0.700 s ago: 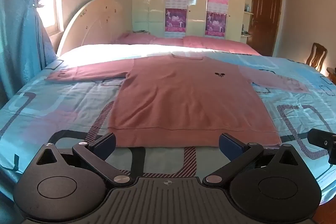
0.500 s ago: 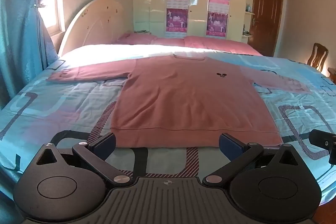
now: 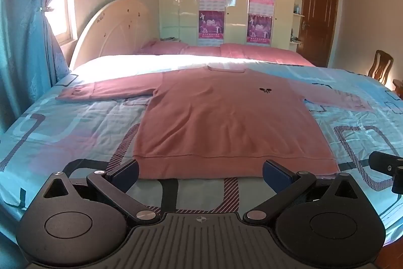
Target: Fold small clothes
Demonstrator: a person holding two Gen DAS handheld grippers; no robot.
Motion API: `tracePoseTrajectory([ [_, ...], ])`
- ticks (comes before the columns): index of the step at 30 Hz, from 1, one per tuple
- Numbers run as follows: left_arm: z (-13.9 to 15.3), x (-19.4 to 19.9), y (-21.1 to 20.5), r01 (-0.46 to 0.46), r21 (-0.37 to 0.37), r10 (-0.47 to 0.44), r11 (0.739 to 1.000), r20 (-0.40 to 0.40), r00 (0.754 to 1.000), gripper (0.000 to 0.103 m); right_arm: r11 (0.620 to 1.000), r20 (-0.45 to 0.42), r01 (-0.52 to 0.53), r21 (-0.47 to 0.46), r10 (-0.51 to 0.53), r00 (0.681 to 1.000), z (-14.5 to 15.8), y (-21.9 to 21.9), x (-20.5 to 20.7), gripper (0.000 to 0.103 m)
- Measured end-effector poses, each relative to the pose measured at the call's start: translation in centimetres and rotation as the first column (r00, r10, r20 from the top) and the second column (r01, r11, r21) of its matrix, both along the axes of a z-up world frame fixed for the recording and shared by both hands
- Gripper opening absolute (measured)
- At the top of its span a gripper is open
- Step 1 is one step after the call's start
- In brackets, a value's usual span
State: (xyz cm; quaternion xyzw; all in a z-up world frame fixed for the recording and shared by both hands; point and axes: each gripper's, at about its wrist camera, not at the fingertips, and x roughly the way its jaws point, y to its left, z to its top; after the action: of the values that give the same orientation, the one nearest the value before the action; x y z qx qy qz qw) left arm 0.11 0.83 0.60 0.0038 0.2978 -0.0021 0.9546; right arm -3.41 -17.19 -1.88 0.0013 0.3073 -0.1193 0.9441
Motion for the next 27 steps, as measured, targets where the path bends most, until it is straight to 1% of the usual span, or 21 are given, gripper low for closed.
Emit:
tracePoseTrajectory([
  [4,0.2,0.0,0.3,-0.001,0.001,0.001,1.0,0.0,1.0,0.103,1.0,0.002,0.004,0.002,-0.004,1.0,-0.1,0.0,-0.1,0.103],
  [15,-0.2,-0.2,-0.7,-0.003,0.007,0.003,1.0,0.002,1.0,0.103,1.0,0.001,0.006,0.007,-0.006,1.0,-0.3,-0.5,-0.3,0.103],
  [24,-0.3,-0.1,-0.5,-0.007,0.007,0.007,1.0,0.006,1.0,0.103,1.0,0.006,0.003,0.002,-0.004,1.0,-0.5,0.0,-0.3,0.103],
  [25,-0.3,-0.1,-0.5,-0.007,0.007,0.007,1.0,0.007,1.0,0.103,1.0,0.008,0.002,0.006,-0.002,1.0,0.0,-0.7,-0.6,0.103],
  [27,-0.2,-0.3,-0.4,-0.01,0.007,0.01,1.0,0.008,1.0,0.103,1.0,0.009,0.0,0.005,0.0,1.0,0.0,-0.7,-0.7,0.103],
])
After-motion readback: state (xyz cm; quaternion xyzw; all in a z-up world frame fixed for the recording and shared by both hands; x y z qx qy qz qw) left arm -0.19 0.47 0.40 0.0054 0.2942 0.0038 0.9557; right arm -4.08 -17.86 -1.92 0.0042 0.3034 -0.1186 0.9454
